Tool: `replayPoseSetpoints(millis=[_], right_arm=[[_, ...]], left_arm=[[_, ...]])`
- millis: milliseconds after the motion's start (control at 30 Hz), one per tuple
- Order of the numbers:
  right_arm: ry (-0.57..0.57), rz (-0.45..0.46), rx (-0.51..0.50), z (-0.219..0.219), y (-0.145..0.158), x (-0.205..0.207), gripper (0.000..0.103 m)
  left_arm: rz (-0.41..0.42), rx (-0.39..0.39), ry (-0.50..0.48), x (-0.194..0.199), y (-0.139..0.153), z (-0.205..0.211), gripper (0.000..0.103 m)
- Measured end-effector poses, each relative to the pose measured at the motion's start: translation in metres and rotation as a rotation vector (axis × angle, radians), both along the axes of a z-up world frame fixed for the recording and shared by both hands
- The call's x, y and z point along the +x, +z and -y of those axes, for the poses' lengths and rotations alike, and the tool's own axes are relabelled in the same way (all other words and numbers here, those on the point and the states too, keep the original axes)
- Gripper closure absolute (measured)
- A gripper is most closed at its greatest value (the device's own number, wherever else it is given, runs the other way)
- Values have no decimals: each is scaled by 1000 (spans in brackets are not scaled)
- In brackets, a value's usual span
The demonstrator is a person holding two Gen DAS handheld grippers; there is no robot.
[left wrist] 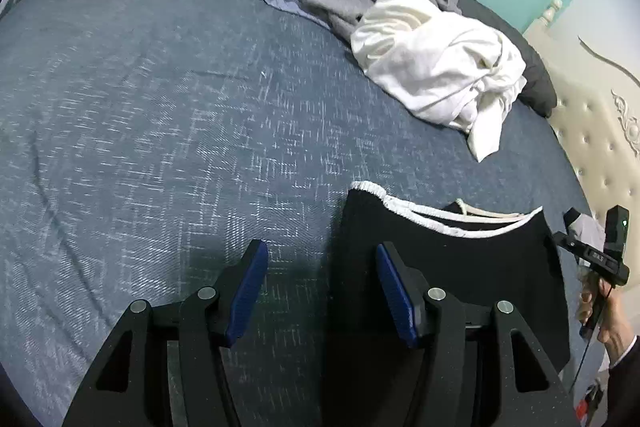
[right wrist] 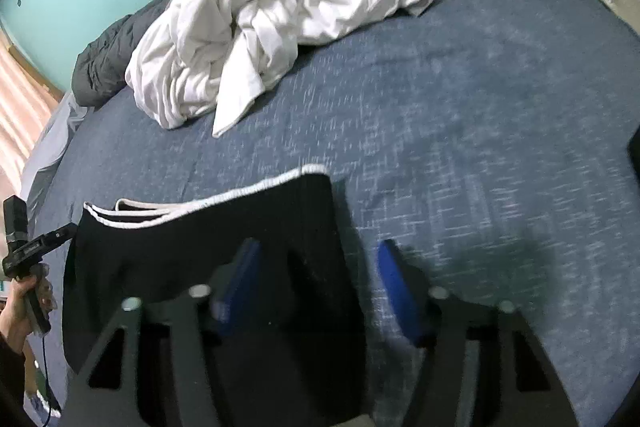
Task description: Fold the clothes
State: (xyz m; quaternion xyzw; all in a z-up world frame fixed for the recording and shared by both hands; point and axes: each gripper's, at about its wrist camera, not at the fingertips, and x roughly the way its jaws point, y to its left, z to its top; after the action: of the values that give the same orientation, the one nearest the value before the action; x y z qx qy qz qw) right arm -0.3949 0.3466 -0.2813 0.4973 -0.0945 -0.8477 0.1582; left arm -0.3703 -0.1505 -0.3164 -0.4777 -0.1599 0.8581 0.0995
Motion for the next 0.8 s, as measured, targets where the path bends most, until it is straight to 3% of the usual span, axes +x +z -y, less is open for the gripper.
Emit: replayPoseSetpoints(millis=[33,67,100,133,167,300,567,733,800], right_arm=[[-1,3,-7,0,-4,-1,70],[-1,1,-6,0,-7,-2,85],[-1,-5,2,1,-9,-3,89],[-5,-13,19,2,-11,-3,97],[-16,-25,45,2,-10,-3,98],[-60,-55,129,4,-7,-6,98],[-129,-64,275,9,13,-1,96],[-57,-86,104,29,42,50,95],[10,-82,70,48,46,76,95]], left_arm=[[0,2,-3,-1,-2,-1,48],[-1,8,-13,-3,-3,-2,68],[-6,0,-27,-4,-3,-5,89],[-14,-20,-25,-4,-2,-6,97],[-23,-37,-11,-4,-1,-4,103],[-37,-32,58,-4,3,10,103],[-42,-19,68,24,22,17,103],[-42,56,87,66,35,12,103],[-47,78,86,86,39,5,96]])
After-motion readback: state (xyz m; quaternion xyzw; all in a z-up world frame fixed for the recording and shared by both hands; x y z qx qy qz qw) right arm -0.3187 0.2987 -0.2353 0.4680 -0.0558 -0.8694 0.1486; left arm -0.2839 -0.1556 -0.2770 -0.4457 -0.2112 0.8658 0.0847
